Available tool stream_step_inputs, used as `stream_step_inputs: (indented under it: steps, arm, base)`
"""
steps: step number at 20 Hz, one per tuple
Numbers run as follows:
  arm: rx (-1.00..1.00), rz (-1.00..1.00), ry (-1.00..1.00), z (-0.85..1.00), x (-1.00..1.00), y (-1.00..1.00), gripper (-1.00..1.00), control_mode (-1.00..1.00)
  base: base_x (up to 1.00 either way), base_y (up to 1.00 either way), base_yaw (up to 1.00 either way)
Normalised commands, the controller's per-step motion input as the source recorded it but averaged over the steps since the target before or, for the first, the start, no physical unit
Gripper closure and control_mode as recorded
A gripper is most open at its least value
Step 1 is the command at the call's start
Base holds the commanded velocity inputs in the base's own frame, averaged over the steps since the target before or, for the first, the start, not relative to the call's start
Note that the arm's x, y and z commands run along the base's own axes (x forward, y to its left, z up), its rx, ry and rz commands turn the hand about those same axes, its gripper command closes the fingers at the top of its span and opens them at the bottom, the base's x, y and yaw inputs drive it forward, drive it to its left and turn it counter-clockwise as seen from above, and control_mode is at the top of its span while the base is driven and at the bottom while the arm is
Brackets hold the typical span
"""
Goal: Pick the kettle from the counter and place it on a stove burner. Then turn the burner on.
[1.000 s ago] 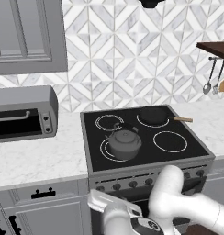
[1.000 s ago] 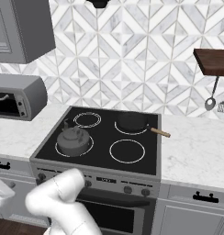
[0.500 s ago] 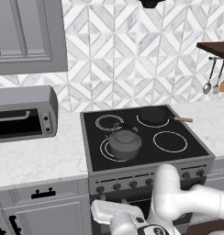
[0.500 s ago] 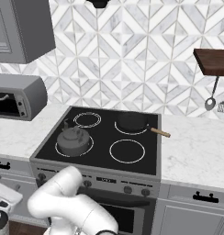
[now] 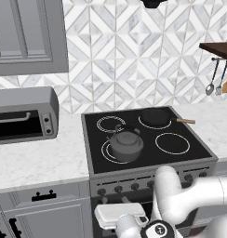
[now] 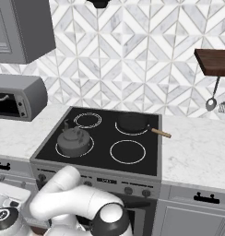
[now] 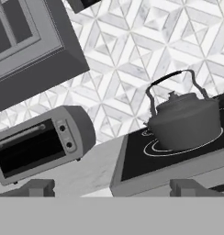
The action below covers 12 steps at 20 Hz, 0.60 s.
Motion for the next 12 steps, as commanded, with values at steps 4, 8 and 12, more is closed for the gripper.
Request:
stream_step_inputs:
  steps: [4,8,12]
  arm:
    - [0.0,0.02,-0.03,-0.24,0.13,0.0,-1.0,-1.0]
    - [0.0,0.0,-0.02,-0.21,0.19,0.0,-1.0,-1.0]
    - [0.0,0.0,0.0,-0.2,0.29,0.0,-1.0,-1.0]
  base:
    - [0.0,0.0,0.0]
    - [0.0,0.0,0.0]
    - [0.0,0.0,0.0]
